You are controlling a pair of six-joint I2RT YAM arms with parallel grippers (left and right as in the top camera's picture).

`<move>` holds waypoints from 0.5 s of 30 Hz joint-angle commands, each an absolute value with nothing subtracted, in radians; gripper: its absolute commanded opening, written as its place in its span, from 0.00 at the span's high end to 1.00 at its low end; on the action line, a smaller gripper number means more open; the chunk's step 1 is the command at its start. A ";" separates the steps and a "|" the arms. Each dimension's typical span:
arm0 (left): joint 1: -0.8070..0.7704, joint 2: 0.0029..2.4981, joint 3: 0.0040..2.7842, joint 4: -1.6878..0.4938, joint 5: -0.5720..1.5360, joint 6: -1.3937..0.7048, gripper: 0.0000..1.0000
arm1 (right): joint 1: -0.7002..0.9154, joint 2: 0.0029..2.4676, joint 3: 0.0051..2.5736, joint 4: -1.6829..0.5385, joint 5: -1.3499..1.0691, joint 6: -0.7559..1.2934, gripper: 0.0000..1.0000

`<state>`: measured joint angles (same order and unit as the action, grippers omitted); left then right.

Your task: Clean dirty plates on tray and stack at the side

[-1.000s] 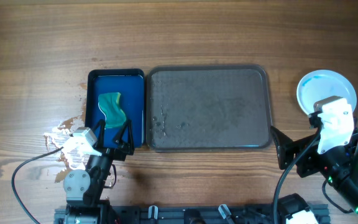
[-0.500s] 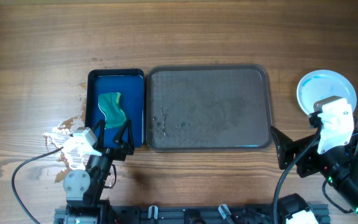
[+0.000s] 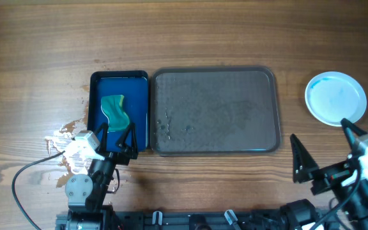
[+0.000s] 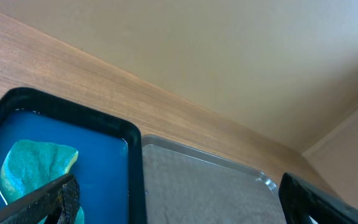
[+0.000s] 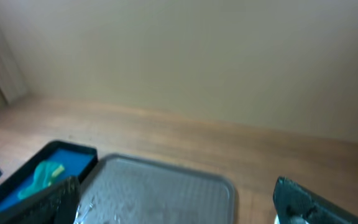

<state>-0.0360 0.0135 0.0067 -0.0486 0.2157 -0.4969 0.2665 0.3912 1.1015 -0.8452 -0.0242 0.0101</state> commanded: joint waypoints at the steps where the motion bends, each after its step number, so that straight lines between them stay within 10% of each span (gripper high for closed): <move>1: -0.028 0.004 0.006 -0.057 0.228 -0.505 0.00 | 0.193 0.226 0.854 -0.695 -0.150 0.030 0.00; 15: -0.028 0.004 0.006 -0.057 0.228 -0.506 0.00 | 0.052 0.006 0.184 -0.051 -0.297 0.261 0.00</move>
<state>-0.0360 0.0135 0.0067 -0.0490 0.2153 -0.4999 0.0597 0.0212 0.2508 -0.1081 -0.2726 0.2371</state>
